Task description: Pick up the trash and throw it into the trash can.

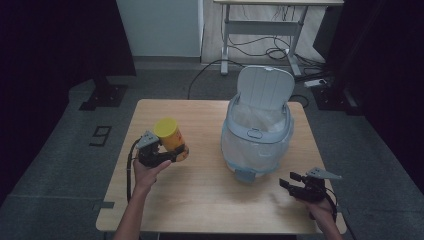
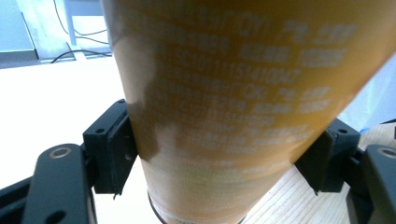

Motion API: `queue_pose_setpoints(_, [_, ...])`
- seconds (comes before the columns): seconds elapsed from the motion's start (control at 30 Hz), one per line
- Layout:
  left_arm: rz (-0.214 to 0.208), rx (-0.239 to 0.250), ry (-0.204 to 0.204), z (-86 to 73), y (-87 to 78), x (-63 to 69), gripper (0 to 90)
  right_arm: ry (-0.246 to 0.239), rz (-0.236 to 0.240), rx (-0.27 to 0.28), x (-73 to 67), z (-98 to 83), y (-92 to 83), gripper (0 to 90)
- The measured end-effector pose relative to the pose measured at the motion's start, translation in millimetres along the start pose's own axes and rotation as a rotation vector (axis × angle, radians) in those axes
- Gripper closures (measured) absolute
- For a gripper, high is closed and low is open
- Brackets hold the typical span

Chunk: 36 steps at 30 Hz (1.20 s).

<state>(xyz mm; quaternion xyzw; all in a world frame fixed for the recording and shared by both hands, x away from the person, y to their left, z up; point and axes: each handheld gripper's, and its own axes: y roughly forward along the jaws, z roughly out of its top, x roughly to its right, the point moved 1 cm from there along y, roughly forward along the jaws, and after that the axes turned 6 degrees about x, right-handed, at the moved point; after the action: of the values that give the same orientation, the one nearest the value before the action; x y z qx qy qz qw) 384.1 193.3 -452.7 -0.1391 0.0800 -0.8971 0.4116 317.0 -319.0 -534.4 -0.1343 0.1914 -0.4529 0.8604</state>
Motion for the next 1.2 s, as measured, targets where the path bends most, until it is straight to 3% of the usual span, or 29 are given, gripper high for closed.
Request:
queue_pose_setpoints(0.63, [-0.023, 0.034, 0.021, 15.2, -8.5, 10.5, 23.5, 0.001, -0.004, -0.007, 0.0, -0.8, 0.8, 36.6])
queue_pose_setpoints(1.2, [-0.100, 0.053, 0.085, 47.7, -4.0, 36.4, 23.6, 0.015, -0.014, -0.010, 2.1, -1.8, 1.1, 36.6])
